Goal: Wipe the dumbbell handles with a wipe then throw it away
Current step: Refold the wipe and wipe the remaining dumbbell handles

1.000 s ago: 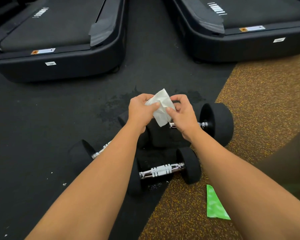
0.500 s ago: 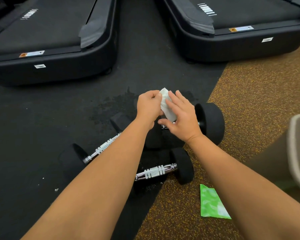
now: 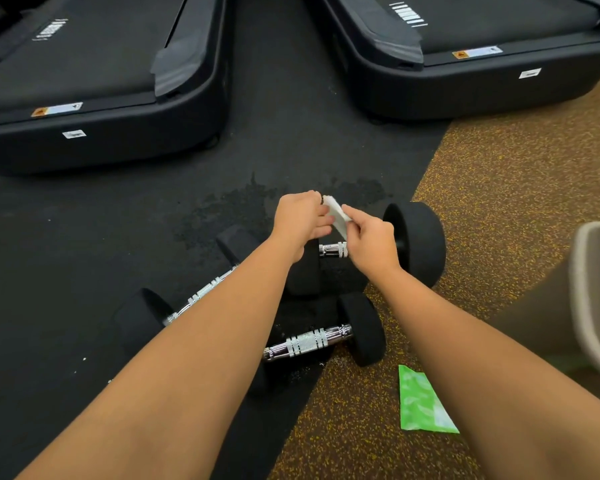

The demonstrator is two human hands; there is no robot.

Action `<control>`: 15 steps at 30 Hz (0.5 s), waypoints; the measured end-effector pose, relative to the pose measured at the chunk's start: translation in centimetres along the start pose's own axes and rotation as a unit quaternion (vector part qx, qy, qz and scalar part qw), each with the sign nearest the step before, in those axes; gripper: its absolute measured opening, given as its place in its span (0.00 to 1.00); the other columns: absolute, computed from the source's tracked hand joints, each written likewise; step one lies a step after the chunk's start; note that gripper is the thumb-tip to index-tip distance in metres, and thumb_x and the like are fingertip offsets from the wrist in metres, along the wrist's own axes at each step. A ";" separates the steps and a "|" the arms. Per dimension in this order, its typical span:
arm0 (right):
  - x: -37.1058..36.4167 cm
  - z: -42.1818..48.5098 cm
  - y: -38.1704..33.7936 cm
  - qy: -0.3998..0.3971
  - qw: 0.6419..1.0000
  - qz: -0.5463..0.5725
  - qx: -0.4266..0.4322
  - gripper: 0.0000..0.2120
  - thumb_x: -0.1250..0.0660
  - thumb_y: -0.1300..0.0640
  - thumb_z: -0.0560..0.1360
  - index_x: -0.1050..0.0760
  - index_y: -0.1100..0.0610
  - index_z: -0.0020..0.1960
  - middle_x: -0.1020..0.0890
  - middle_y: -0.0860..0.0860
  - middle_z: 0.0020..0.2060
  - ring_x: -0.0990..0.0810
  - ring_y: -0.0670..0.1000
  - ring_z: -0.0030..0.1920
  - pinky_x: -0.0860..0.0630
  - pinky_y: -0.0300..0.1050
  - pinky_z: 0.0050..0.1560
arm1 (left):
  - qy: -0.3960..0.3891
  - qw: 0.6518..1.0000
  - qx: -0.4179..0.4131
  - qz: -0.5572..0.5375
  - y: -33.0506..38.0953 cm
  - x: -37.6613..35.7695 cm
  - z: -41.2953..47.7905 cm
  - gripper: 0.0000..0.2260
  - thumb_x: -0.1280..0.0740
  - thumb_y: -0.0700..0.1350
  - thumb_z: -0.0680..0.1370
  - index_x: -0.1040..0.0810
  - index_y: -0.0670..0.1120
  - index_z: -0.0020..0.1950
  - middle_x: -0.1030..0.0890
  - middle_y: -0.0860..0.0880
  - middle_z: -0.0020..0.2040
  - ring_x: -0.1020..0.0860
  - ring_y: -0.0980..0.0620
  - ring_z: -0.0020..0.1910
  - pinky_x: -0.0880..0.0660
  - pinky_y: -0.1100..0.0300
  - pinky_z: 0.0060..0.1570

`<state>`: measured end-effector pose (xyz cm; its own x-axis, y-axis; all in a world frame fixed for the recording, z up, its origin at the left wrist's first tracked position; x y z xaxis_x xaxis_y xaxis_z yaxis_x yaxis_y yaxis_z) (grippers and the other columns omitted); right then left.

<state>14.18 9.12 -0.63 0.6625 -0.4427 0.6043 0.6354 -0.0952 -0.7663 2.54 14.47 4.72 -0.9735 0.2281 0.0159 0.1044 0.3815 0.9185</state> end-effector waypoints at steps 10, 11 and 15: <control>-0.6 0.5 1.2 0.022 0.994 -0.017 -0.108 0.15 0.42 0.63 0.77 0.22 0.58 0.60 0.18 0.56 0.52 0.21 0.56 0.53 0.26 0.40 0.46 | 0.015 0.853 -0.215 0.475 -3.3 0.6 2.1 0.16 0.46 0.41 0.82 0.27 0.40 0.67 0.25 0.41 0.65 0.36 0.42 0.72 0.39 0.49 0.70; -0.7 0.6 1.3 0.021 0.994 -0.028 -0.108 0.15 0.42 0.63 0.77 0.22 0.58 0.59 0.18 0.57 0.51 0.20 0.56 0.53 0.24 0.43 0.49 | 0.019 0.827 -0.227 0.513 -3.6 0.7 2.4 0.16 0.46 0.42 0.82 0.27 0.39 0.66 0.25 0.41 0.64 0.37 0.42 0.71 0.40 0.46 0.70; -1.3 0.5 1.5 0.004 0.991 -0.085 -0.103 0.12 0.42 0.64 0.77 0.23 0.62 0.57 0.18 0.59 0.49 0.20 0.58 0.51 0.26 0.45 0.49 | 0.035 0.770 -0.246 0.588 -5.2 1.0 3.7 0.19 0.47 0.49 0.82 0.31 0.41 0.69 0.29 0.45 0.67 0.40 0.42 0.72 0.42 0.42 0.71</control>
<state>14.50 10.00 -2.41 0.5487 -0.4118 0.7276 0.6425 -0.3491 -0.6821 1.83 16.07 -1.52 -0.2761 0.1020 0.9557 0.8489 -0.4403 0.2923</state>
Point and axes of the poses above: each hand's wrist, its own z-axis towards the middle knuckle, its own x-axis out of the back of the hand, y = z × x, the point moved 2 cm from there along z, towards the middle knuckle
